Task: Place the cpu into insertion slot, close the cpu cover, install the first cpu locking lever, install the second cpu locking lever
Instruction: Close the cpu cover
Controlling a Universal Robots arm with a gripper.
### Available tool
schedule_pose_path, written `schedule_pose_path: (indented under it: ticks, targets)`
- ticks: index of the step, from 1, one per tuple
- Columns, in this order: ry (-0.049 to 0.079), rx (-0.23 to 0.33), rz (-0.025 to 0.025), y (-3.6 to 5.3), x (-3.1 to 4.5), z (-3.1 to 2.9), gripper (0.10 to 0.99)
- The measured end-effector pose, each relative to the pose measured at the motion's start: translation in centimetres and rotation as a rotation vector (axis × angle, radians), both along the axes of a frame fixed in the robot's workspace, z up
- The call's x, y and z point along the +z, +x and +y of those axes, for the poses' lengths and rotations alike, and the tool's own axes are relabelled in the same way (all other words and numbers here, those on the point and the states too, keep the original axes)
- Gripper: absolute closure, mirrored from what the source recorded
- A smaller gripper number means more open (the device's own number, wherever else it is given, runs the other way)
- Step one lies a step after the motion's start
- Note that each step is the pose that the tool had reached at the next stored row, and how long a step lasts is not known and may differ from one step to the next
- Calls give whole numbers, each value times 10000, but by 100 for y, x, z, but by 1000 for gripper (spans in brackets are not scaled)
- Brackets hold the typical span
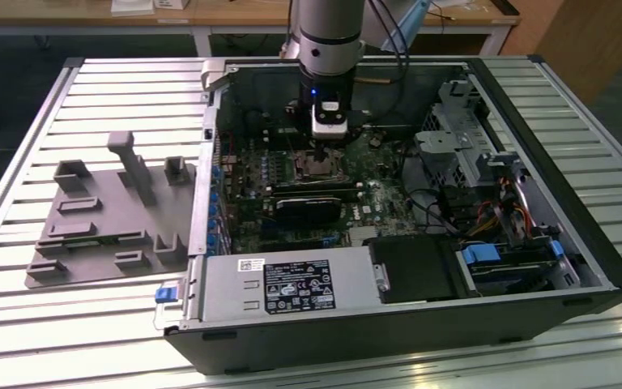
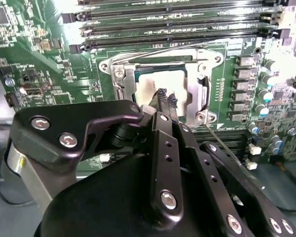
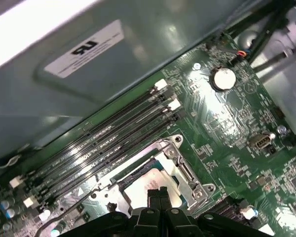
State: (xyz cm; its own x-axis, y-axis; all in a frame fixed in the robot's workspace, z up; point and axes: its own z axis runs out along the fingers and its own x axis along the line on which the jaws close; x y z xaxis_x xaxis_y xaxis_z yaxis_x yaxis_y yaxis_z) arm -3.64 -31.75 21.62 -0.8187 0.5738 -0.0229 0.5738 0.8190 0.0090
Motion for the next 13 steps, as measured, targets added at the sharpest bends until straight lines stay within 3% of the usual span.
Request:
schedule_pose_path:
  ticks: [13]
  targets:
    - [-21, 1146, -157, -12, -7, 0, 984]
